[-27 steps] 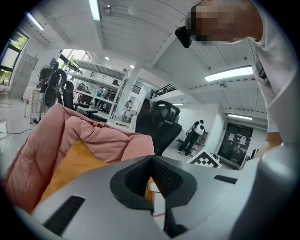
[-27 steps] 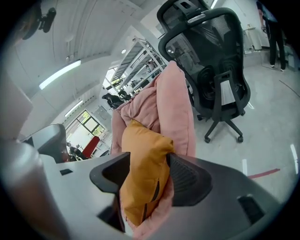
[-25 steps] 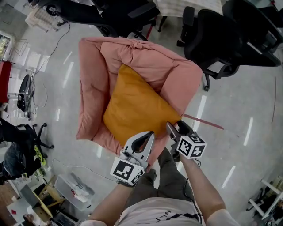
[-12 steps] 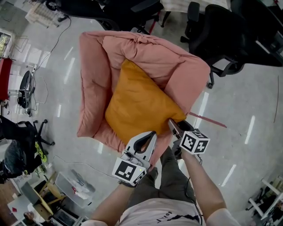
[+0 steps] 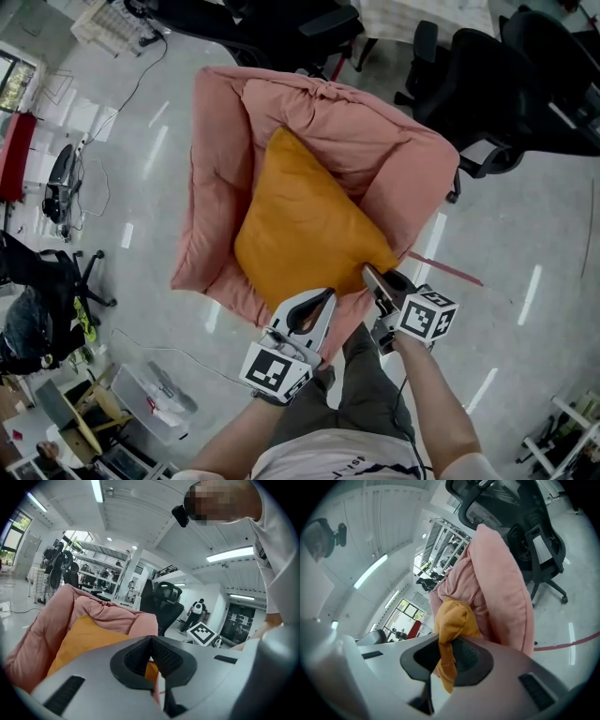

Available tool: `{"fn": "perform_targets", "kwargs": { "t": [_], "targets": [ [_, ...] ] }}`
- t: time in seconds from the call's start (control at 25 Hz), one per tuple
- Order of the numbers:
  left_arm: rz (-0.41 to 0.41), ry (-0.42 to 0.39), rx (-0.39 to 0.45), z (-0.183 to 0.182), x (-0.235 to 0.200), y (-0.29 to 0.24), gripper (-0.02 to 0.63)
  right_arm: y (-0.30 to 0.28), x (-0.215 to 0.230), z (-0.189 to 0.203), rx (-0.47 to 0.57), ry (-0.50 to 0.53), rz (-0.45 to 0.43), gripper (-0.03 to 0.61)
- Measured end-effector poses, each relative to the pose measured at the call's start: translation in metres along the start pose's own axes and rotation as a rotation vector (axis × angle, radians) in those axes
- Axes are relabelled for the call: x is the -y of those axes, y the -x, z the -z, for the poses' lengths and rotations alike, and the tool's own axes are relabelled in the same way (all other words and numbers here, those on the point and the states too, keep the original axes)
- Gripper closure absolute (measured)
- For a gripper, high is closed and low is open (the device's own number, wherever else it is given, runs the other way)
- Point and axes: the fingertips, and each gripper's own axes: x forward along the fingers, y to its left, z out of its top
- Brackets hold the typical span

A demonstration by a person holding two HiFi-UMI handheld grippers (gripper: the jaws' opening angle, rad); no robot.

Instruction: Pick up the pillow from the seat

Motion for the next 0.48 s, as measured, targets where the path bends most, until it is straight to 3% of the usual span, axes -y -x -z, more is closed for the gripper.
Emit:
{"fn": "perform_targets", "kwargs": {
  "t": [0.48],
  "targets": [
    [-0.054, -0.017, 0.081, -0.039, 0.006, 0.076, 0.603, 0.008, -0.131, 0.019, -0.036, 0.136, -0.172, 0.535]
  ]
}}
